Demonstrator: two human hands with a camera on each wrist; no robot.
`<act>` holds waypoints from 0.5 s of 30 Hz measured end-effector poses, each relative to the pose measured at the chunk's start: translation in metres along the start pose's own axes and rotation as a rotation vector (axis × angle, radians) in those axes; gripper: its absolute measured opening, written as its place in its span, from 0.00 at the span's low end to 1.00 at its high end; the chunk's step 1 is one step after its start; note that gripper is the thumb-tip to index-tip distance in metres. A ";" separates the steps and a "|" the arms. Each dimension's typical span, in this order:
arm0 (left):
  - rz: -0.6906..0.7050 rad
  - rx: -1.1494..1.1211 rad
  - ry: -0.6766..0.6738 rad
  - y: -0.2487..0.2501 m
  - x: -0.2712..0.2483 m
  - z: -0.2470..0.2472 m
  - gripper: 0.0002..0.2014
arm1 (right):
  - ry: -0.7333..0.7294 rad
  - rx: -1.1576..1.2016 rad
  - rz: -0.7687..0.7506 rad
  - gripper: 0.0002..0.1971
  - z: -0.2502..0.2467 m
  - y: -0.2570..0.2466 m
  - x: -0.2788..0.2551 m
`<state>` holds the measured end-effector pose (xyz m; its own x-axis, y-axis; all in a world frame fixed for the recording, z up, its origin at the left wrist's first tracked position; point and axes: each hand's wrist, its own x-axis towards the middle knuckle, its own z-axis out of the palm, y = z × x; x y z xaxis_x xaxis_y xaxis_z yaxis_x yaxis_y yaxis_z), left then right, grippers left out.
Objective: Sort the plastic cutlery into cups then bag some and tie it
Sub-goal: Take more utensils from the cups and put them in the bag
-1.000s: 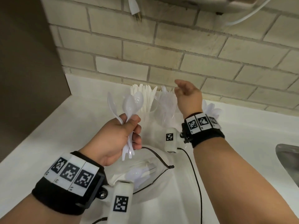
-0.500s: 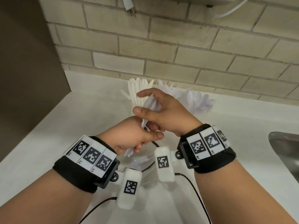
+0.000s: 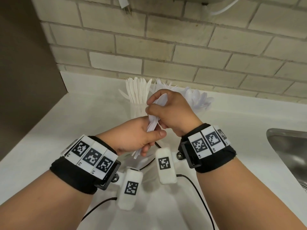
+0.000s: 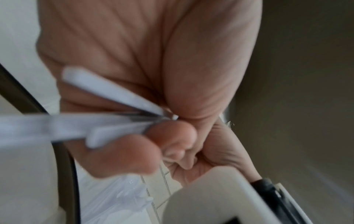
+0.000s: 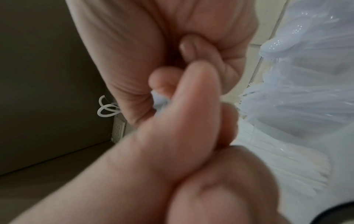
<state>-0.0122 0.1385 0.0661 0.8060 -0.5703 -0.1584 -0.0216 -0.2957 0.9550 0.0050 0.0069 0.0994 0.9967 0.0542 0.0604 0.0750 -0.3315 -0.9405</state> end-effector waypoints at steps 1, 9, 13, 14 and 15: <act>0.014 -0.003 0.021 0.000 -0.001 0.000 0.05 | 0.014 -0.005 -0.006 0.08 0.000 0.000 0.000; 0.043 0.313 0.366 -0.014 -0.013 -0.027 0.15 | 0.503 -0.134 -0.132 0.04 -0.071 -0.013 0.026; -0.073 0.638 0.315 -0.020 -0.031 -0.041 0.22 | 0.749 -0.473 -0.210 0.11 -0.108 -0.003 0.050; -0.168 0.710 0.245 -0.023 -0.033 -0.040 0.26 | 0.753 -0.505 -0.202 0.12 -0.112 0.004 0.056; -0.264 0.786 0.172 -0.025 -0.034 -0.036 0.28 | 0.741 -0.532 -0.189 0.12 -0.113 0.012 0.061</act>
<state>-0.0177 0.1933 0.0568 0.9197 -0.3022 -0.2506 -0.1738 -0.8858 0.4304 0.0704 -0.1000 0.1297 0.7182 -0.4030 0.5673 0.0597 -0.7766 -0.6272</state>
